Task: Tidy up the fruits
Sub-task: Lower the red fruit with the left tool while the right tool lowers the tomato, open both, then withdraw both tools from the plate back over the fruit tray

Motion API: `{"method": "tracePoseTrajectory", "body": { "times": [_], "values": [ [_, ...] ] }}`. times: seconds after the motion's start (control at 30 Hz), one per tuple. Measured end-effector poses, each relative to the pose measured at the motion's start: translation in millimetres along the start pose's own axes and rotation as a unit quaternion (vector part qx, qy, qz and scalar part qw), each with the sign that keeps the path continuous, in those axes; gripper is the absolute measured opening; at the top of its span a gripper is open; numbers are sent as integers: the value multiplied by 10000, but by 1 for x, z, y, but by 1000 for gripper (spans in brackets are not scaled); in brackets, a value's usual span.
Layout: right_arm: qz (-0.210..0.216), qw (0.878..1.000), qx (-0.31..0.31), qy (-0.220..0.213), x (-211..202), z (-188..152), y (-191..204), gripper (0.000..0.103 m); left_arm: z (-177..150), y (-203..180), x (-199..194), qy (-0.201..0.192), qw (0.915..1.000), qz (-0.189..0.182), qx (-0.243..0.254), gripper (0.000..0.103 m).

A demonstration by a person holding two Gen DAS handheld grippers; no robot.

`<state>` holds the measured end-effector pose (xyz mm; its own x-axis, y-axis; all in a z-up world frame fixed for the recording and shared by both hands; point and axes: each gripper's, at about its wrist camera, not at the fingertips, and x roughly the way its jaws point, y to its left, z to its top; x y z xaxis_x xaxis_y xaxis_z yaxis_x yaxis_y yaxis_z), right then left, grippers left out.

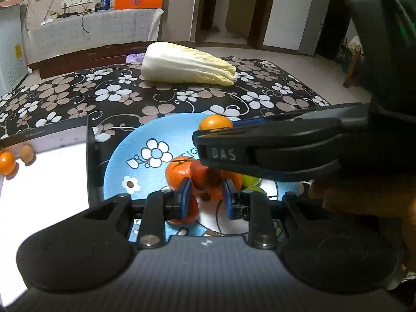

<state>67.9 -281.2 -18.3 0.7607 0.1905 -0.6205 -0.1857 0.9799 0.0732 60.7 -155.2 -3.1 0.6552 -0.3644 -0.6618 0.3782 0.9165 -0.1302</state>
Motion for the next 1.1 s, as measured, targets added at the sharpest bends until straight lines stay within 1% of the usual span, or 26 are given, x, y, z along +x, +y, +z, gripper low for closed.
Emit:
{"method": "tracePoseTrajectory", "body": {
  "times": [0.03,0.07,0.17,0.2,0.3,0.37,0.47,0.5,0.67,0.77,0.9,1.07,1.1],
  "values": [
    [2,10000,-14,-6,0,0,1,42,0,1,-1,-5,10000,0,-20,30],
    [-3,10000,-28,-19,1,0,3,42,1,2,-2,-11,10000,-5,-39,32],
    [-22,10000,-49,-13,3,0,6,42,1,5,-5,-44,10000,-2,-86,43],
    [-34,10000,-48,-20,3,1,6,42,1,6,-6,-63,9999,9,-87,46],
    [-55,10000,-37,-35,4,1,8,42,2,9,-9,-91,9999,18,-126,49],
    [-93,9999,-45,-37,5,2,10,42,3,12,-11,-99,9998,32,-164,51],
    [-141,9998,-88,-121,2,3,13,51,3,17,-14,-130,9997,44,-199,52],
    [-147,9997,-96,-160,1,4,14,53,3,19,-15,-134,9997,49,-213,53],
    [-144,9995,-106,-268,-3,7,18,53,3,29,-24,-215,9994,83,-257,53],
    [-116,9991,-113,-392,-6,10,23,53,3,39,-32,-271,9990,176,-323,53],
    [95,9982,-128,-577,-8,15,35,52,2,59,-41,-295,9974,444,-485,53],
    [653,9950,-257,-705,-5,23,65,52,-4,96,-51,-225,9929,870,-780,53],
    [766,9942,-289,-696,-3,24,72,50,-6,104,-54,-210,9918,951,-831,53]
  ]
}}
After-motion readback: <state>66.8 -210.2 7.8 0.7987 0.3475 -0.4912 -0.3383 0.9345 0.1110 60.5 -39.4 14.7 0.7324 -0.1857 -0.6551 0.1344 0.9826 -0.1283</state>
